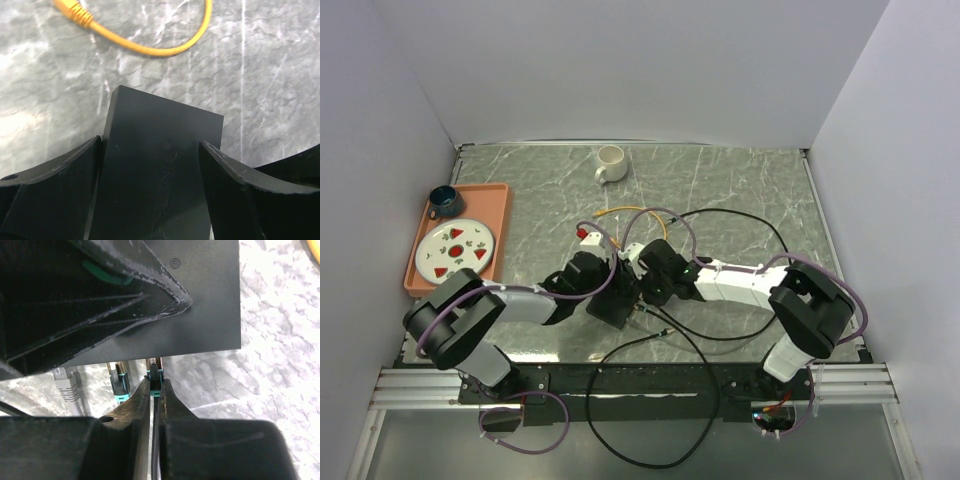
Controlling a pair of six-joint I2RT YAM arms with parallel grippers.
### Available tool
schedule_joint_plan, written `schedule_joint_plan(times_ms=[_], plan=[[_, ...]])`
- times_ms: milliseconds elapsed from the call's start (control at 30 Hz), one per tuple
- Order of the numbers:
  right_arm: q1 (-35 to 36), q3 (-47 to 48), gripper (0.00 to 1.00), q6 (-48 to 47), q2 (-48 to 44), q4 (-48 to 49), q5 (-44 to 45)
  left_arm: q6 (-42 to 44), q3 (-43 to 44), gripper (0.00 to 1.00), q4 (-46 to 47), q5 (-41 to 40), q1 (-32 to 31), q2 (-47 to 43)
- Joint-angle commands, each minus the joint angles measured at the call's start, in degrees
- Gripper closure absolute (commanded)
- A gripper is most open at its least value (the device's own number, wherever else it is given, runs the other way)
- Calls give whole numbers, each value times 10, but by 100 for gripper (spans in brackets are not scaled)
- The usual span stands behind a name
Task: Insert the plug into the switch port
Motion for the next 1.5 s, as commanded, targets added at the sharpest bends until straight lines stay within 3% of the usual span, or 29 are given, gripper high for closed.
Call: schedule_joint_plan(times_ms=[0, 300, 733, 1133, 1467], plan=[[2, 21, 85, 11, -40, 259, 36, -64, 23, 18, -85, 115, -31, -29], [1, 6, 57, 4, -61, 228, 51, -51, 43, 7, -182, 45, 15, -71], [1, -16, 29, 2, -104, 202, 116, -21, 52, 4, -241, 13, 78, -155], [-17, 31, 26, 11, -65, 186, 123, 17, 84, 5, -254, 68, 148, -169], [-50, 183, 30, 3, 58, 122, 69, 13, 66, 5, -248, 140, 207, -201]])
